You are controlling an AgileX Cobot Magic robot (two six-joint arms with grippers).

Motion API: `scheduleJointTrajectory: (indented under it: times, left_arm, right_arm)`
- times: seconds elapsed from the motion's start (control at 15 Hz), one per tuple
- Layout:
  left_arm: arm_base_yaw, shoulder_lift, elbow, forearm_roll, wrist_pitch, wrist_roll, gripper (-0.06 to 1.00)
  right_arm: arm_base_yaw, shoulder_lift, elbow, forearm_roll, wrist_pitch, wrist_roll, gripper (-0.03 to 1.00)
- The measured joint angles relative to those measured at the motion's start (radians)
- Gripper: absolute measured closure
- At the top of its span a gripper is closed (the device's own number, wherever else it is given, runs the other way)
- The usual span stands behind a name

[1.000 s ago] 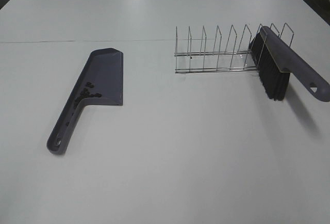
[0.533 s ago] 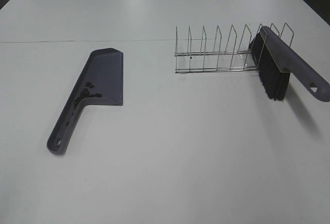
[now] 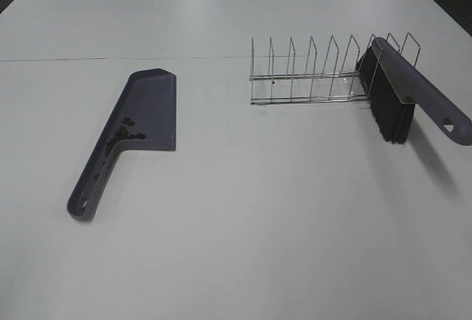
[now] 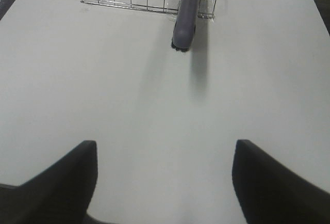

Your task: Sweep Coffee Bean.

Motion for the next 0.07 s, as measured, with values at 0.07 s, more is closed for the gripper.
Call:
scheduleJointTrajectory:
  times: [0.07]
  left_arm:
    - [0.0,0.0,0.0,0.0,0.0,0.0,0.22]
  right_arm:
    - [0.0,0.0,0.0,0.001,0.0,0.0,0.33]
